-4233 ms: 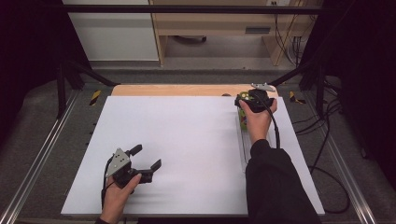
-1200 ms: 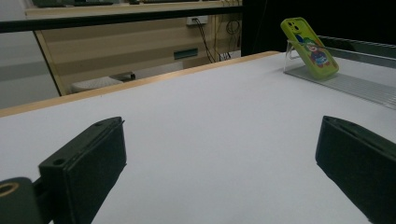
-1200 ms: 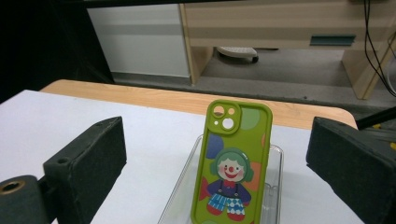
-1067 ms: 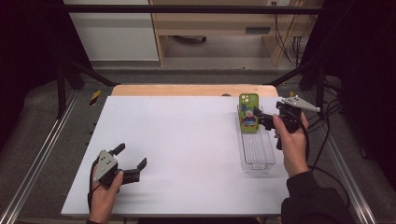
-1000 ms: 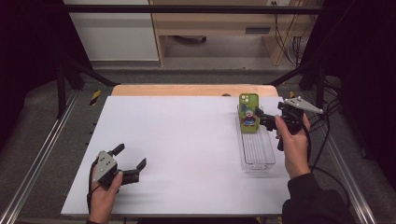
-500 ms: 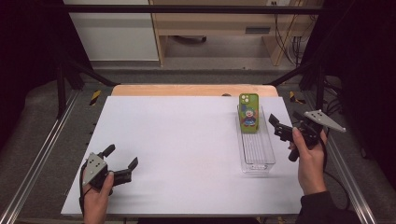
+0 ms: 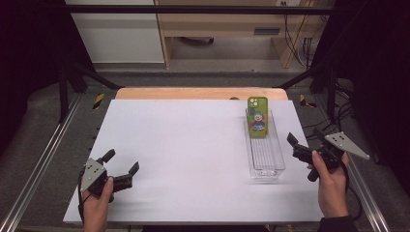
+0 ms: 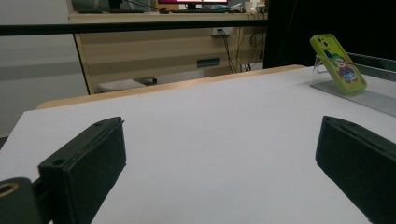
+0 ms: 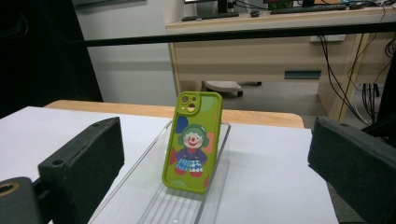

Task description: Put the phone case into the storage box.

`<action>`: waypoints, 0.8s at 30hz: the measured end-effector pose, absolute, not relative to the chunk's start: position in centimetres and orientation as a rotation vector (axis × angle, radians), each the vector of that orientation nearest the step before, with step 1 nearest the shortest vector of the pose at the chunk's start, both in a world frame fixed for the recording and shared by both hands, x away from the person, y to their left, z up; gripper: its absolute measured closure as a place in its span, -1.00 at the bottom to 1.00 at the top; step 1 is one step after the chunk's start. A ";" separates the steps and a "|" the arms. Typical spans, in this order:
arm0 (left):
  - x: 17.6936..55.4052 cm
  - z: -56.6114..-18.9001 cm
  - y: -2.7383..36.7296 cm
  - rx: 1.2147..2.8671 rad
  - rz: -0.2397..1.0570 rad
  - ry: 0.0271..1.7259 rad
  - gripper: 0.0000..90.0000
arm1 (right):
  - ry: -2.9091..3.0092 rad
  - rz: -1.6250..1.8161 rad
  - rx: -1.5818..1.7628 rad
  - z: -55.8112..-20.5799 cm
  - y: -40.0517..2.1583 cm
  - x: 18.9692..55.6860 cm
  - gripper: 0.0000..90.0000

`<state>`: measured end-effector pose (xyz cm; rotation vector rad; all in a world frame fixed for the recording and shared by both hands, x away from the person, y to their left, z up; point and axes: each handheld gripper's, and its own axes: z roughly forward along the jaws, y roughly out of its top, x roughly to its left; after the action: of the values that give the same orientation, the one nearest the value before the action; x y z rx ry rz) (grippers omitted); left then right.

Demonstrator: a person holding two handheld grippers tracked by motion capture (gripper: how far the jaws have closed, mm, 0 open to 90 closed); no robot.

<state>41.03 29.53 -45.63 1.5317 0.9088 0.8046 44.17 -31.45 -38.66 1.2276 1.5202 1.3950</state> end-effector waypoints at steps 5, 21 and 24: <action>41.0 -45.6 29.5 1.537 0.803 0.903 -0.98 | 1.528 1.396 1.216 -38.9 -31.9 43.6 -0.91; 41.0 -45.7 29.3 1.548 0.792 0.905 -0.98 | 1.547 1.416 1.191 -40.4 -32.4 42.2 -0.91; 41.0 -45.7 29.3 1.548 0.789 0.905 -0.98 | 1.551 1.418 1.184 -40.6 -32.5 42.0 -0.92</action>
<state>41.03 29.27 -45.70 1.5481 0.9052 0.7889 42.05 -32.48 -40.63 1.1839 1.5508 1.4184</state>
